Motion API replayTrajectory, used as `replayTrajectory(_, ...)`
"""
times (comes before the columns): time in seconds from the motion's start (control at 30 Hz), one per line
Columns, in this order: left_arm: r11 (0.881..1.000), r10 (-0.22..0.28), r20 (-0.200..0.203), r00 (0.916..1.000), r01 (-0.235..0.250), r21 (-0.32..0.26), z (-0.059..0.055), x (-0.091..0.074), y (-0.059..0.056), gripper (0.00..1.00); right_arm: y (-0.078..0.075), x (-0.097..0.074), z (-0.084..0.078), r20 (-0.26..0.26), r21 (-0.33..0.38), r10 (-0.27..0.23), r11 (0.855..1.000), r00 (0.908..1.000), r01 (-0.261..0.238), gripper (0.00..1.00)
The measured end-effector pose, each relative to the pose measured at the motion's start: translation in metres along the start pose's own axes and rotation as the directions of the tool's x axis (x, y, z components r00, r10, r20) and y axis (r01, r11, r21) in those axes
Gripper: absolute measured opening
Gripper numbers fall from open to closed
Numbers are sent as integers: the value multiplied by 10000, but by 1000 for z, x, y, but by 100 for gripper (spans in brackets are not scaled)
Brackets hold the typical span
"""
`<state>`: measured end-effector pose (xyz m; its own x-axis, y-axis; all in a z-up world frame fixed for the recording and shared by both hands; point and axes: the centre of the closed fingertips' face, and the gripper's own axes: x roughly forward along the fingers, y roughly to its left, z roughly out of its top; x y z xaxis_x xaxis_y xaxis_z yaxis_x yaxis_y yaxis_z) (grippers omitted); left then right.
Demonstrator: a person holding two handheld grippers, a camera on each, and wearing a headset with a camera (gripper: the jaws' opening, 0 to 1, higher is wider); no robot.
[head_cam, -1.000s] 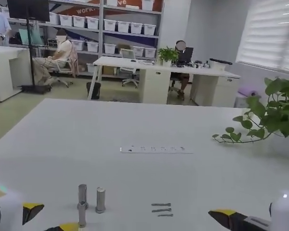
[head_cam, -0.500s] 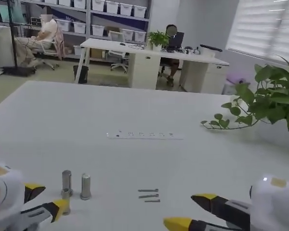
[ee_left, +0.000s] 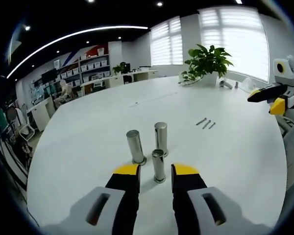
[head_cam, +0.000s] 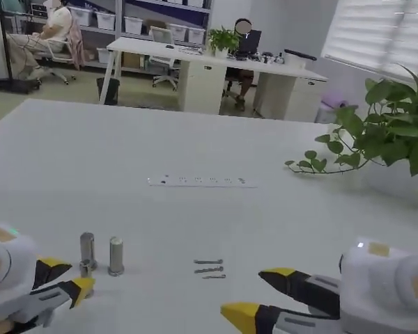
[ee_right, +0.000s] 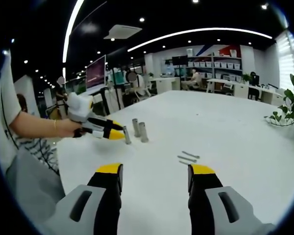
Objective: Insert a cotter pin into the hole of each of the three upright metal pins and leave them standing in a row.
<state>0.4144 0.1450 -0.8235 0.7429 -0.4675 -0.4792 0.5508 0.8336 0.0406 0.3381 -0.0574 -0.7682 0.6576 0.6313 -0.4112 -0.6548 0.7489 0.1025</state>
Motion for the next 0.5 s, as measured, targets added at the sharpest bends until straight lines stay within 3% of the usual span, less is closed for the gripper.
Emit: replayTrajectory(0.5, 9989, -376, -149, 9992, 380, 280, -4, 15, -3, 8, -9, 3, -4, -67, 142, -256, 9996, 9996, 257, 54)
